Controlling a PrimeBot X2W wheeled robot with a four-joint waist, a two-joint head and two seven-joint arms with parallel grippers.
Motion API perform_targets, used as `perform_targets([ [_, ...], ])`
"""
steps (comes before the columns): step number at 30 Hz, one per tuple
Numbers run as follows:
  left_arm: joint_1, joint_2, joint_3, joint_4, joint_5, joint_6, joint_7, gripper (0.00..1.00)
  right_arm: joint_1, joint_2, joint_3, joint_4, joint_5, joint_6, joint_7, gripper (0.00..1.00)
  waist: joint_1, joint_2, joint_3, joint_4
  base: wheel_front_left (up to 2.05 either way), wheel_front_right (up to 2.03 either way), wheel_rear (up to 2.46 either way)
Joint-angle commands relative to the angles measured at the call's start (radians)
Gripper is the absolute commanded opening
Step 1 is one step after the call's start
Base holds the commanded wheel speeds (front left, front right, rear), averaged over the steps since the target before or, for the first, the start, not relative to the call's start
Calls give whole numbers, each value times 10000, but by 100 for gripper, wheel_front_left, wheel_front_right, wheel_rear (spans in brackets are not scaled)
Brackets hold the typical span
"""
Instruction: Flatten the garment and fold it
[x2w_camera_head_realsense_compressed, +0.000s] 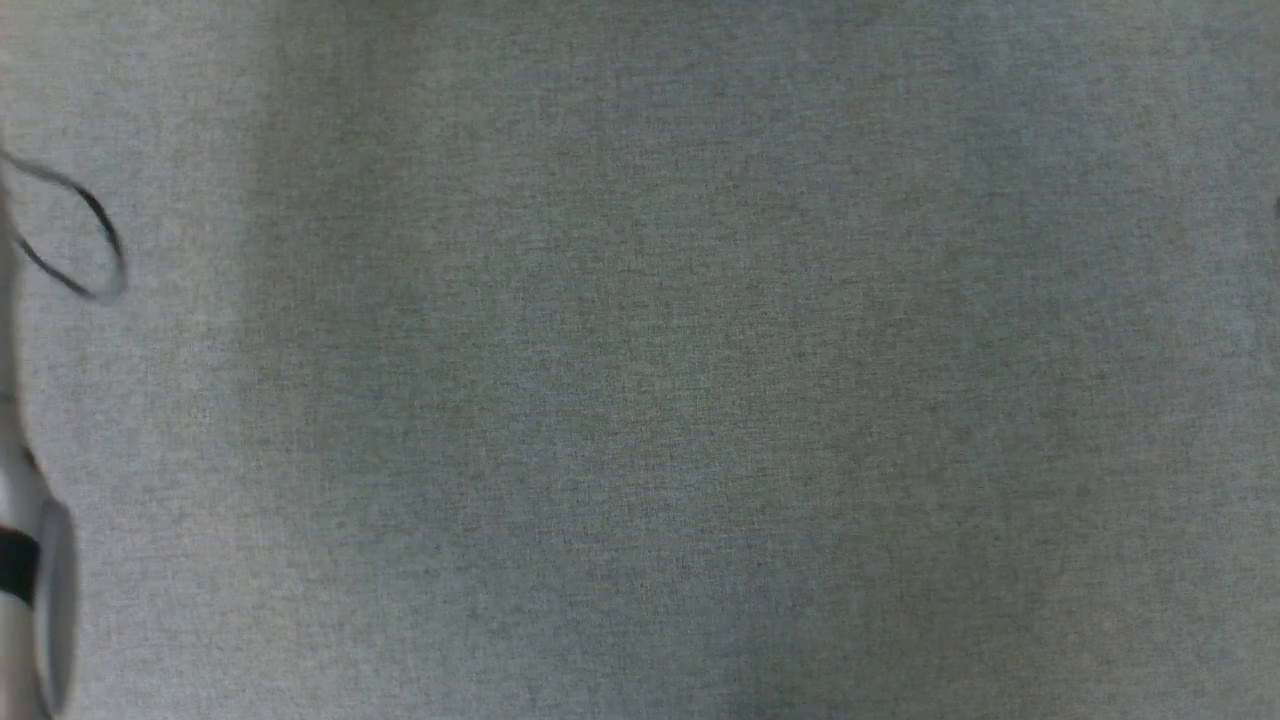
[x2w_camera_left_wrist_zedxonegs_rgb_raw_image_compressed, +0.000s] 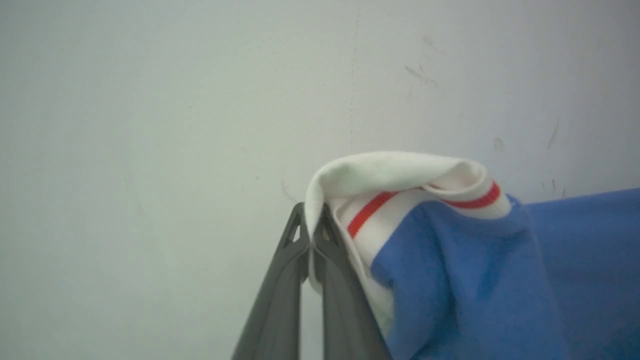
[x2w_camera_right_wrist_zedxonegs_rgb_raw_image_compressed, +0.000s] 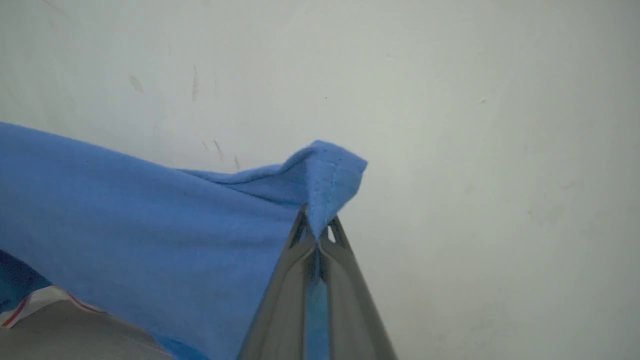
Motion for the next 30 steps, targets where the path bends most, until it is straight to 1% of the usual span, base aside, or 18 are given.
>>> perform_targets([
  [1,285,-12,121,6,-60,-54,-47,0,284,-10,99,112,153,-25,-77,0,-5,-1,-132,54,0,0,0],
  [5,1601,-361,535,-67,-346,-98,-48,0,1332,-69,821,92,733,-25,-235,0,-5,-1,-746,245,0,0,0],
  [8,2946,-522,729,-281,-439,-122,-48,0,2457,-243,1352,-281,1307,-25,-326,0,-5,-1,-1345,355,0,0,0],
  [13,5645,-884,998,-1048,-703,-140,-48,0,4783,-799,2127,-1244,2105,-25,-410,0,-5,-1,-2551,494,0,0,0],
  [18,8375,-1132,962,-2155,-820,-54,27,0,7052,-1346,2462,-2397,2643,-25,-316,0,-5,-1,-3641,511,0,0,0],
  [23,10794,-1071,947,-3829,-903,370,705,0,8908,-1830,2283,-3502,2713,-25,256,0,-5,-1,-4382,468,0,0,0],
  [26,12172,-1014,1018,-5047,-1009,704,1263,0,10025,-2003,1811,-4191,2587,-25,534,0,-5,-1,-4646,444,0,0,0],
  [30,13810,-1027,1111,-6599,-1154,1210,2012,0,11663,-1958,951,-5206,2286,-25,1092,0,-5,-1,-4886,450,0,0,0],
])
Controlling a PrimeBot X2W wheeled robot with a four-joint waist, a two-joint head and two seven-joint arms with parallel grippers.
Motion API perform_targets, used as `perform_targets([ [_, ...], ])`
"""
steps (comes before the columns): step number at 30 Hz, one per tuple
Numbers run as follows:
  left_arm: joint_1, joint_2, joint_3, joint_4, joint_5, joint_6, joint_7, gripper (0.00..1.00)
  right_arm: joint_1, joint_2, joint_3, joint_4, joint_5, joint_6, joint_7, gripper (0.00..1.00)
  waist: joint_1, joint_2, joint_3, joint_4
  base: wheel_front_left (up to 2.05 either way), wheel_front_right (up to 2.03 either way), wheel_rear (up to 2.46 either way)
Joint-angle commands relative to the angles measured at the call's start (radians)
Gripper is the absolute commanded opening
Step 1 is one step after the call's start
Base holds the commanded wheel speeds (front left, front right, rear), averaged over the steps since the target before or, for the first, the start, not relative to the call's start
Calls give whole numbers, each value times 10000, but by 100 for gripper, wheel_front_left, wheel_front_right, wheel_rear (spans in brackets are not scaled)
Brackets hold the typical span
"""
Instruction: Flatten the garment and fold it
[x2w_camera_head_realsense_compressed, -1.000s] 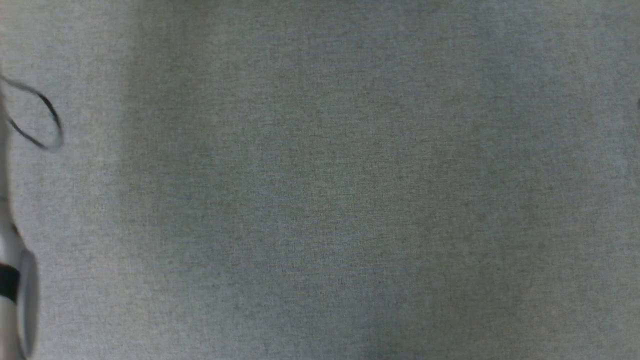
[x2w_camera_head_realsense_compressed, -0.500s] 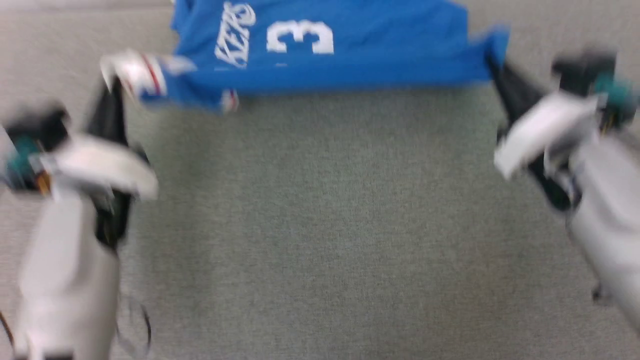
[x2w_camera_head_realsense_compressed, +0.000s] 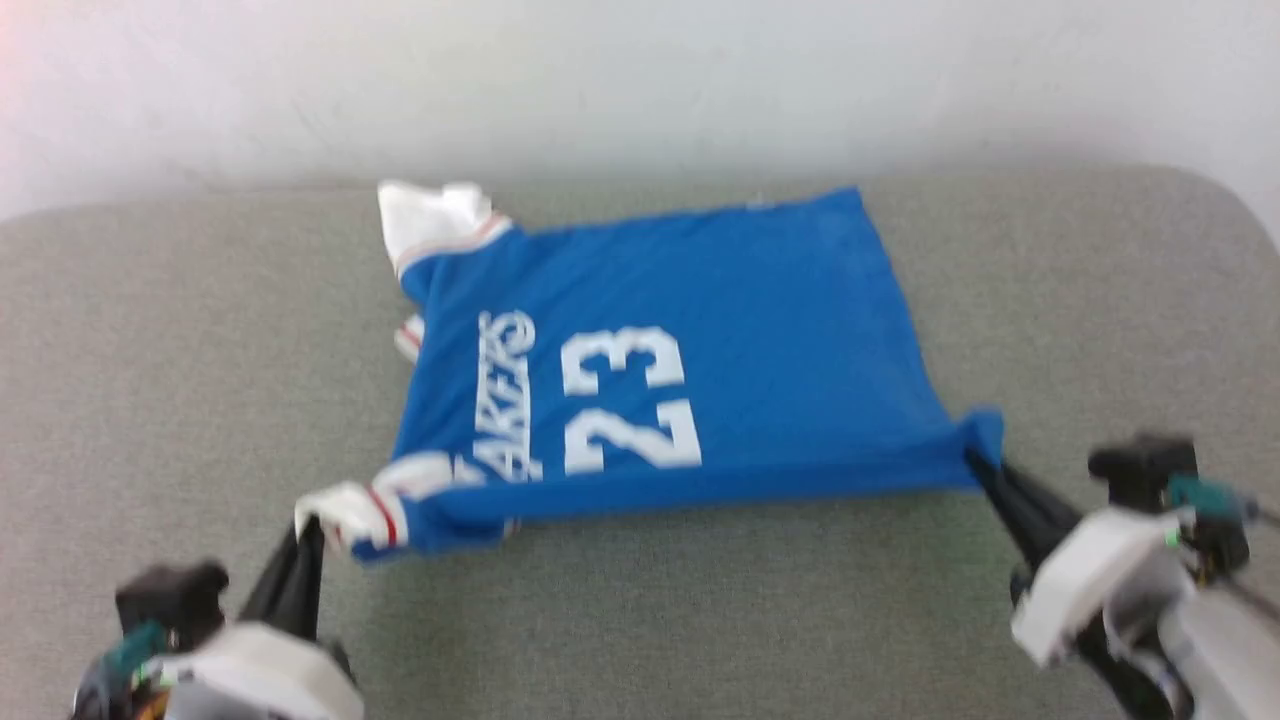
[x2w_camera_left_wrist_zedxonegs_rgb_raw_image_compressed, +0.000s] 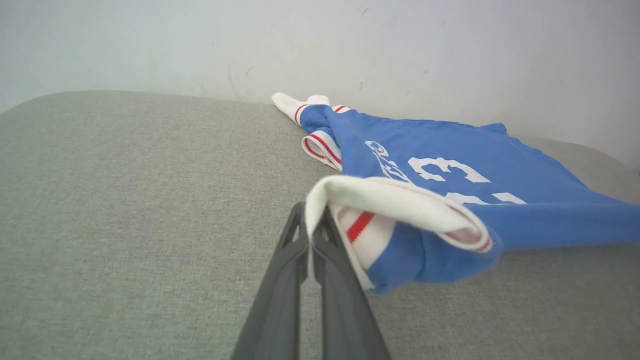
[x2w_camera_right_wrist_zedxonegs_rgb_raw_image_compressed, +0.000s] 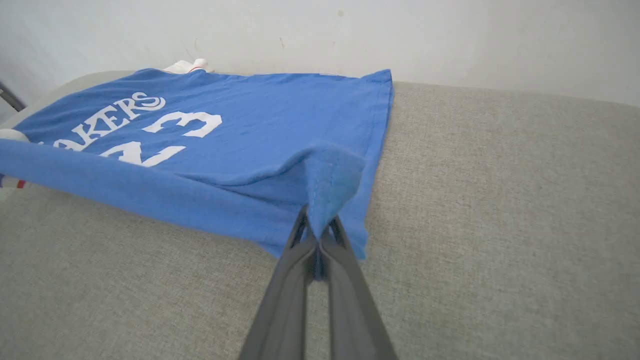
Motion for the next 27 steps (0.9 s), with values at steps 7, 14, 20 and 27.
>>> perform_targets([
  [7,2117,104,271,-2170,-212,850,1135,0,3056,608,-2198,-2341,-970,-23,1557,0,4,-1,-579,88,0,0,0],
  [14,2868,284,503,-3333,-325,1218,1796,0,5081,1766,-3690,-4657,-1755,-23,3151,0,4,-1,-455,94,0,0,0],
  [20,1563,496,323,-3060,-440,884,1977,0,4497,2351,-4040,-5421,-2461,-23,3811,0,4,-1,114,-77,0,0,0],
  [27,-859,549,-56,-1259,-564,240,1846,0,2377,2272,-3565,-3842,-2858,-23,3779,0,4,-1,803,-167,0,0,0],
])
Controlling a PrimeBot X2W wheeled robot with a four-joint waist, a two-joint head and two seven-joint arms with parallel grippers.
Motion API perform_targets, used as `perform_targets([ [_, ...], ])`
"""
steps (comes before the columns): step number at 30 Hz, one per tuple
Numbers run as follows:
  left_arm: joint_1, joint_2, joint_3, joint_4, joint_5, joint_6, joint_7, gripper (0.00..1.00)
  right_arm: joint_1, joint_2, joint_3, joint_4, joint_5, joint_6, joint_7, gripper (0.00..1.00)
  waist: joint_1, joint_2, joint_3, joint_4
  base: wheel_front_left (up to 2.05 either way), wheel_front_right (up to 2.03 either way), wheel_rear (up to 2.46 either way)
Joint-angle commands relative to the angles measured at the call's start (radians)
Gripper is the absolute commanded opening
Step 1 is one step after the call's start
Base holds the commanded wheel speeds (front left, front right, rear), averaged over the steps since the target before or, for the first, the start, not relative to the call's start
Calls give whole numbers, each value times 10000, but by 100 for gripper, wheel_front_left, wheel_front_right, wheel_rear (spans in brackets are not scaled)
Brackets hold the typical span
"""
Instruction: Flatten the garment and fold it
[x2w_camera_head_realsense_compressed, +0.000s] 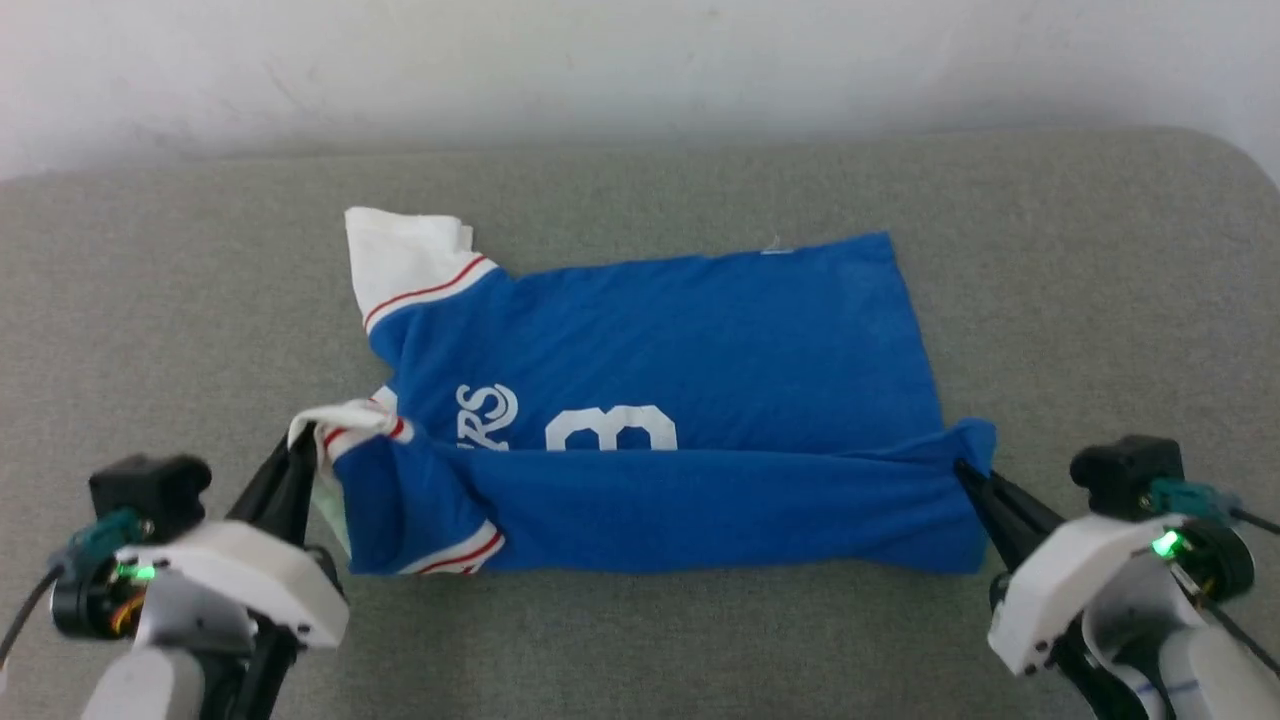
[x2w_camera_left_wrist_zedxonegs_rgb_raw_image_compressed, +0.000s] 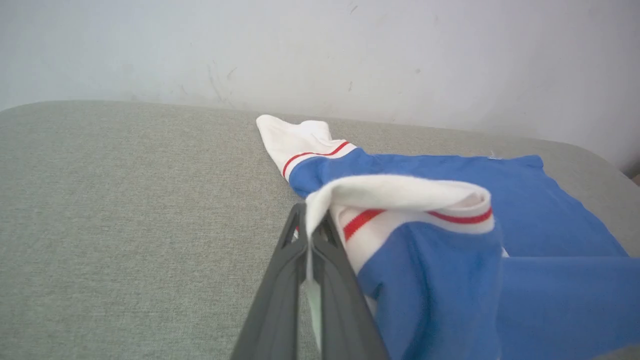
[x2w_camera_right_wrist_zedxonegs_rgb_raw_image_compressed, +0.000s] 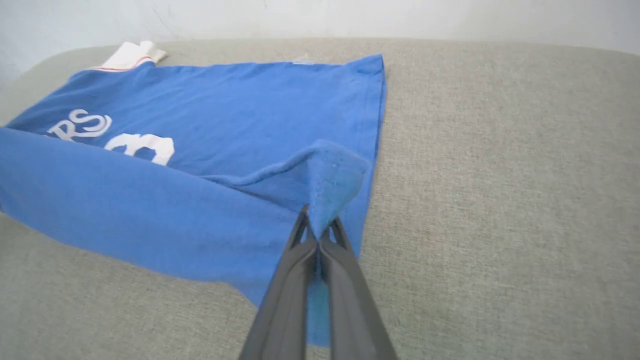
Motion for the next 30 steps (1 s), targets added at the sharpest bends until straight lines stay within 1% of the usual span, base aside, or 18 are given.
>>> perform_targets([
  [1,-462,-2,-65,403,-62,-141,-131,0,-418,-58,133,408,-102,-19,-122,0,-2,-1,395,-75,0,0,0],
  [4,-1080,-63,-231,1277,-105,-373,-236,0,-1116,-111,367,1238,-138,-19,-453,0,-2,-1,640,-74,0,0,0],
  [7,-1491,-189,-351,2142,-173,-577,-453,0,-1747,-115,618,2080,-270,-19,-1080,0,-2,-1,798,-112,0,0,0],
  [8,-1582,-244,-382,2403,-193,-627,-547,0,-1911,-115,735,2403,-334,-19,-1278,22,-2,-1,824,-111,0,0,0],
  [9,-1662,-300,-408,2653,-223,-676,-639,15,-2063,-103,846,2717,-370,-19,-1505,41,-2,-1,847,-106,0,0,0],
  [10,-1722,-364,-431,2885,-272,-728,-722,27,-2188,-76,948,3025,-400,-19,-1720,73,-2,-1,857,-96,0,0,0],
  [11,-1772,-425,-450,3096,-321,-773,-795,37,-2279,-34,1051,3329,-404,-19,-1871,91,-2,-1,854,-79,0,0,0],
  [12,-1807,-486,-458,3286,-376,-805,-858,50,-2358,-20,1186,3586,-425,-19,-2021,100,-2,-1,838,-54,0,0,0],
  [13,-1835,-543,-469,3474,-463,-860,-887,100,-2419,-23,1308,3801,-439,-19,-2232,100,-2,-1,798,-18,0,0,0],
  [15,-1865,-590,-443,3699,-534,-913,-1071,100,-2462,10,1458,4084,-421,-19,-2711,100,-2,-1,687,42,0,0,0],
  [18,-1820,-642,-290,3744,-638,-864,-1361,100,-2368,48,1453,4157,-519,-19,-3707,100,-2,-1,421,137,0,0,0],
  [20,-1691,-637,-164,3573,-711,-741,-1404,100,-2195,92,1360,4066,-674,-19,-4289,100,-2,-1,195,180,0,0,0],
  [22,-1507,-563,-60,3306,-793,-607,-1234,100,-1953,173,1165,3887,-832,-19,-4662,100,-2,-1,-34,210,0,0,0],
  [26,-1050,-273,76,2405,-989,-343,-426,100,-1404,351,809,3393,-1262,-19,-4885,100,-2,-1,-465,197,0,0,0],
  [30,-602,107,-54,1353,-1393,-250,1143,100,-882,543,614,2787,-1556,-19,-4730,100,-2,-1,-737,136,0,0,0],
])
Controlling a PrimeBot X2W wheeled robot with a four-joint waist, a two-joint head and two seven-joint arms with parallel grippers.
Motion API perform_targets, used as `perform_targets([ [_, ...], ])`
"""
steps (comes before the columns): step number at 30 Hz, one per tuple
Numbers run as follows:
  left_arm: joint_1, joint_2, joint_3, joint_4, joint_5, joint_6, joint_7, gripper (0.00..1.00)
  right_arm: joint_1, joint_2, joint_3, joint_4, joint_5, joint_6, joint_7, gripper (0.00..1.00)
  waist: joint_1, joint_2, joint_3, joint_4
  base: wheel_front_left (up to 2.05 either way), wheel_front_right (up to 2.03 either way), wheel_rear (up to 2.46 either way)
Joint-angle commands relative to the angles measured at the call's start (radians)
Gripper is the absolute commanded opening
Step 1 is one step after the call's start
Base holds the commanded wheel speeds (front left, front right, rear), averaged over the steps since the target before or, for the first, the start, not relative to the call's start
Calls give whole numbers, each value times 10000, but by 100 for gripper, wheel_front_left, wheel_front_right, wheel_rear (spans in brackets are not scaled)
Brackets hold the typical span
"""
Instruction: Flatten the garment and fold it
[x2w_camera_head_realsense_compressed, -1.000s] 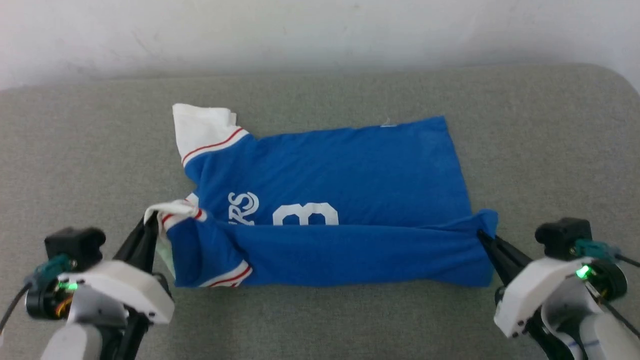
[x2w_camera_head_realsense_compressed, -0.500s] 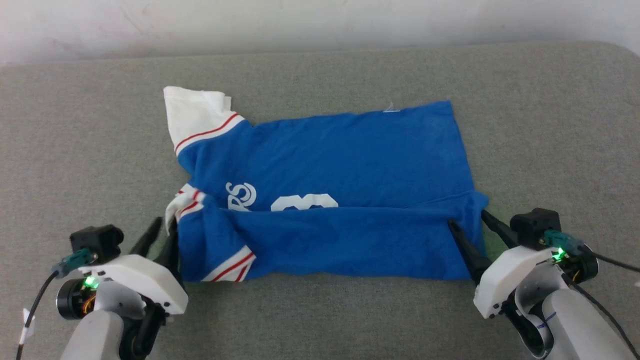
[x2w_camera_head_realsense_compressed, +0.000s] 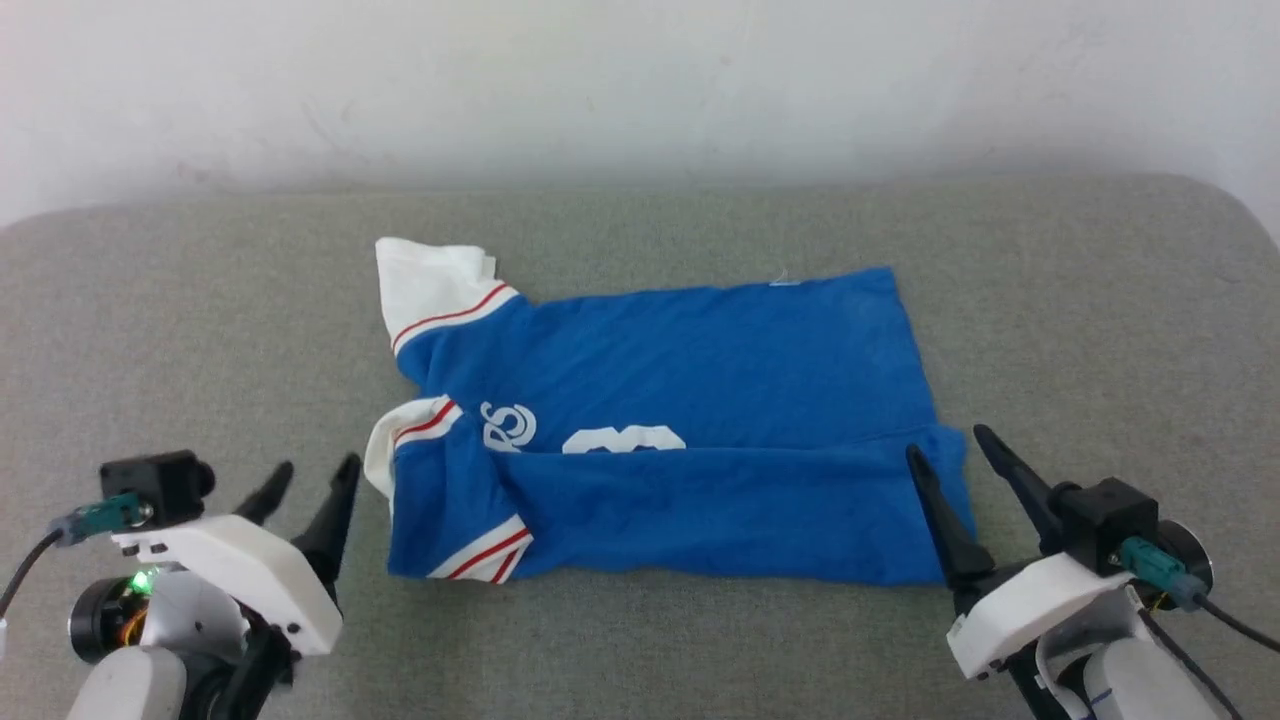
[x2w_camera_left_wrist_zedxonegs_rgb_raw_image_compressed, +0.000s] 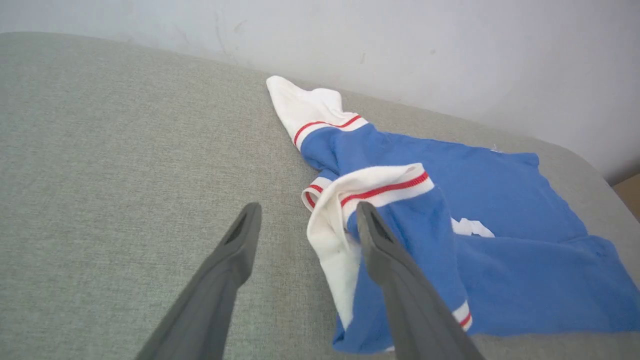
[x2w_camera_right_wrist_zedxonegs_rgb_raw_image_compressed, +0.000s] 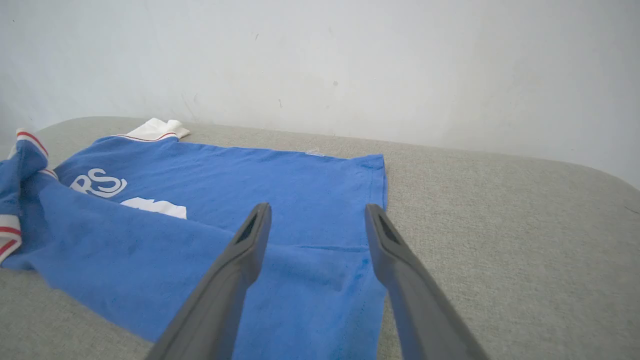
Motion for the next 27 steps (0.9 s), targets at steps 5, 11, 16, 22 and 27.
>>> perform_targets([
  [5,372,396,-509,-667,-374,54,1845,100,429,219,-155,-728,-153,-9,301,100,2,-1,-180,-173,0,0,0],
  [11,-124,400,-978,263,-502,69,2841,100,434,420,-139,-1299,-108,-9,597,100,2,-1,171,-474,0,0,0],
  [16,-928,126,-1278,1578,-580,-77,3084,100,398,396,-140,-1388,22,-9,732,100,2,-1,409,-657,0,0,0],
  [22,-1373,-38,-2209,2958,-598,-510,4363,95,371,294,-165,-1298,232,-9,946,100,2,-1,469,-823,0,0,0],
  [27,-1247,-183,-2499,3221,-919,-737,4910,0,399,228,-415,-1281,572,-9,1591,100,2,-1,417,-839,0,0,0],
])
